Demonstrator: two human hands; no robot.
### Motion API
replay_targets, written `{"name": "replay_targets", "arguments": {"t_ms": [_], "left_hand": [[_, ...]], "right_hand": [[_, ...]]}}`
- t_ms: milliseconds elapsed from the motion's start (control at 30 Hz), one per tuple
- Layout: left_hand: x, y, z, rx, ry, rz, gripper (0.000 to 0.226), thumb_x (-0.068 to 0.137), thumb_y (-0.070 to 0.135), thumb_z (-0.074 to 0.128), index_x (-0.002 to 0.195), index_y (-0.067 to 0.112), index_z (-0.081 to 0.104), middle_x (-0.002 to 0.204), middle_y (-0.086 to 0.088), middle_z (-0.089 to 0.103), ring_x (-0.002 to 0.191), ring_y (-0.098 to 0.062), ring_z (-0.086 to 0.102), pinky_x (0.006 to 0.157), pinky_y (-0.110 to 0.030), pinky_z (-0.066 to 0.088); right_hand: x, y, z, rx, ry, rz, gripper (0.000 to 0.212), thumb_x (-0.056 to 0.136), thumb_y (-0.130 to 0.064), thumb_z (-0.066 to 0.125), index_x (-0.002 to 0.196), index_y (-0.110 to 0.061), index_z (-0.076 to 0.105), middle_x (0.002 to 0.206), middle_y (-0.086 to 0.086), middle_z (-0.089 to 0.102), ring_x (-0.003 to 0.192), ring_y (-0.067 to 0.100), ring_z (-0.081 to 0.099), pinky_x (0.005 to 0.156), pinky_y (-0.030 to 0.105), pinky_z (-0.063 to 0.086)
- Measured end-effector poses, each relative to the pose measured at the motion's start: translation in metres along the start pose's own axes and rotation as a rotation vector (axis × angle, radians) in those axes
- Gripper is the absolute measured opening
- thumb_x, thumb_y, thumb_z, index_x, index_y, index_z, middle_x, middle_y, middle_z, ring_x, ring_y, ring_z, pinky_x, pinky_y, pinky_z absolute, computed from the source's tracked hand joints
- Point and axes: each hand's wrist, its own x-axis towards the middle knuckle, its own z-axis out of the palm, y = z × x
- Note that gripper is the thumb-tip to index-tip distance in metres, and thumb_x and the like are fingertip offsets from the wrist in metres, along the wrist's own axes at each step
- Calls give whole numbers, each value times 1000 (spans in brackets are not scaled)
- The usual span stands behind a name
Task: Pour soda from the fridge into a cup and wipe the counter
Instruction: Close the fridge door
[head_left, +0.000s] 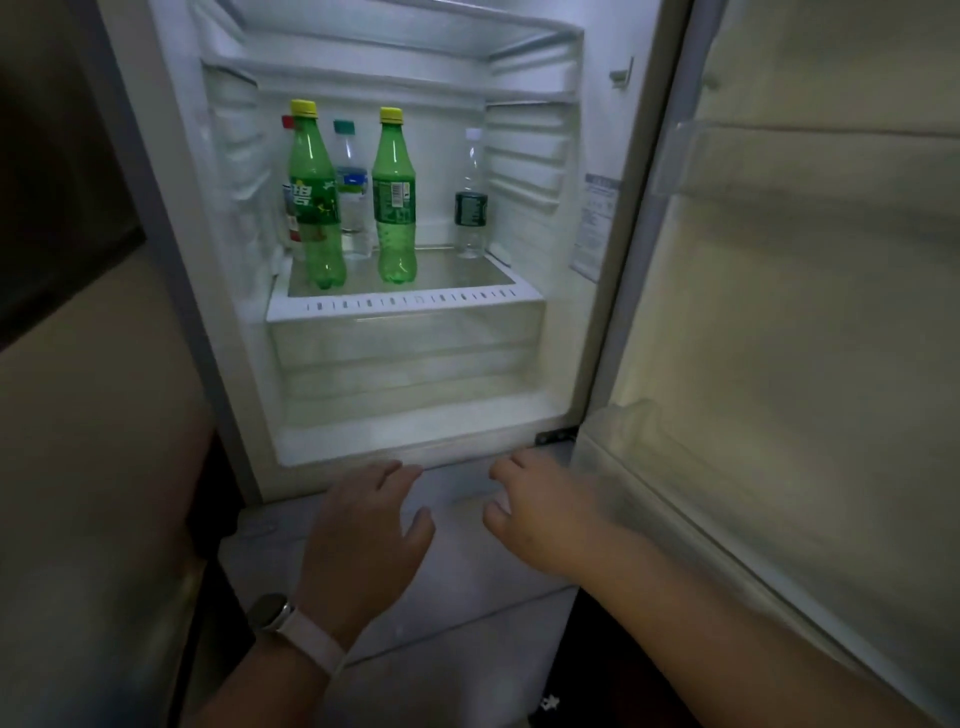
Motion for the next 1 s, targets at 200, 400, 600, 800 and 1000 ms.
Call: {"name": "replay_targets", "arguments": {"t_ms": [200,400,600,800,1000], "left_hand": [[-49,26,-7,-59,-137,104,60,77,60,44,126,29,63,126,3,63,114,-18,58,97,-38,48],[-109,61,-9,37,-167,124,57,81,61,45,124,29,64,124,2,65,110,-20,62,93,-37,50],[-178,125,-5,64,-161,116,55,81,57,48,120,24,67,120,-2,67,106,-25,65,89,-44,53],[-252,175,-16,33,-162,29,54,81,59,46,119,27,67,120,2,66,107,-21,63,92,-39,51],[-303,204,-28,-68,-200,-40,58,77,61,42,120,29,66,120,13,62,112,-10,56,95,-21,37]], "right_hand": [[-59,15,-1,32,11,-10,43,95,-44,44,127,-17,56,121,5,57,110,24,53,89,35,45],[-138,35,-9,62,-17,-54,38,95,-40,45,118,-13,58,114,7,57,105,27,52,88,40,47],[-229,55,-20,159,-48,-96,33,97,-39,44,115,-14,57,108,3,55,100,22,51,85,40,48],[-307,60,-42,252,-141,-99,43,99,-42,43,136,-19,47,129,-2,49,114,20,51,94,40,46],[-362,62,-50,262,-119,-83,44,99,-41,42,139,-21,45,130,-3,49,115,16,48,94,37,46]]}}
